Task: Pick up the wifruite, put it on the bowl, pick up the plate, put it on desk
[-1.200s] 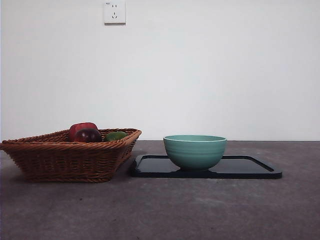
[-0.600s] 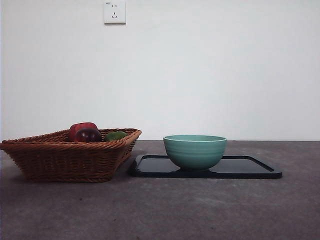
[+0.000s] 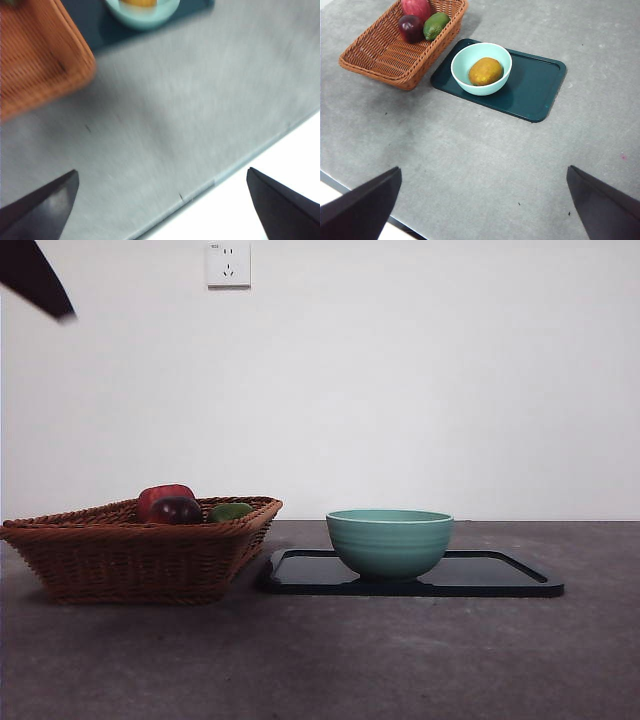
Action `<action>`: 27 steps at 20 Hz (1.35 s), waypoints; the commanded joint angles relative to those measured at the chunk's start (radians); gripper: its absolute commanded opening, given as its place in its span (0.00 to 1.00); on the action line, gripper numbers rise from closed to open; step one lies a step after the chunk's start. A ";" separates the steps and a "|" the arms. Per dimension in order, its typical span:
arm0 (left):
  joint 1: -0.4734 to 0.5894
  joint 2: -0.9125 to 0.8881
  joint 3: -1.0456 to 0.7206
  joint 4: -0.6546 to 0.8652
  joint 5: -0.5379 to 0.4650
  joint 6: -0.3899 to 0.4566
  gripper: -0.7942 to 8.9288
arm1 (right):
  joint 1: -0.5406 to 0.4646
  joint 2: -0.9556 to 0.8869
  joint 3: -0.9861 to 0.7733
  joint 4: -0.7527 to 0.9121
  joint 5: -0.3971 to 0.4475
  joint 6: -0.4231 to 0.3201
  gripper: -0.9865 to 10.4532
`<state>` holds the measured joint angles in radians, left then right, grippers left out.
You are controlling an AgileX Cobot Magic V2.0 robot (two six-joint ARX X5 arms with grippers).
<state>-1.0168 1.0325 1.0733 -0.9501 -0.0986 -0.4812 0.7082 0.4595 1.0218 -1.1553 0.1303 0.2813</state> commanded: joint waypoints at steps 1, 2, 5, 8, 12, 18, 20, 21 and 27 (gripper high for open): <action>-0.006 0.115 0.060 0.007 0.030 -0.010 0.69 | 0.010 0.003 0.008 0.010 0.001 0.000 0.57; -0.001 0.165 0.083 0.004 0.049 -0.009 0.69 | 0.010 0.003 0.008 0.010 0.001 0.000 0.57; 0.014 0.310 0.167 -0.002 0.092 0.006 0.69 | 0.010 0.003 0.008 0.010 0.000 0.000 0.57; 0.033 0.439 0.271 -0.008 0.097 0.053 0.69 | 0.010 0.003 0.008 0.010 0.000 0.000 0.57; 0.070 0.599 0.417 -0.056 0.097 0.100 0.69 | 0.010 0.003 0.009 0.010 0.000 0.000 0.57; 0.139 0.793 0.633 -0.084 0.099 0.186 0.69 | 0.010 0.003 0.008 0.010 0.001 0.000 0.57; 0.168 0.864 0.733 -0.117 0.099 0.200 0.69 | 0.010 0.003 0.009 0.010 0.001 0.000 0.57; 0.181 0.903 0.789 -0.141 0.099 0.212 0.69 | 0.010 0.003 0.008 0.010 0.000 0.000 0.57; 0.229 1.138 1.107 -0.216 0.099 0.263 0.69 | 0.010 0.003 0.009 0.010 0.001 0.000 0.57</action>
<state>-0.7818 2.1361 2.1456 -1.1641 -0.0006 -0.2401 0.7082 0.4595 1.0218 -1.1553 0.1307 0.2813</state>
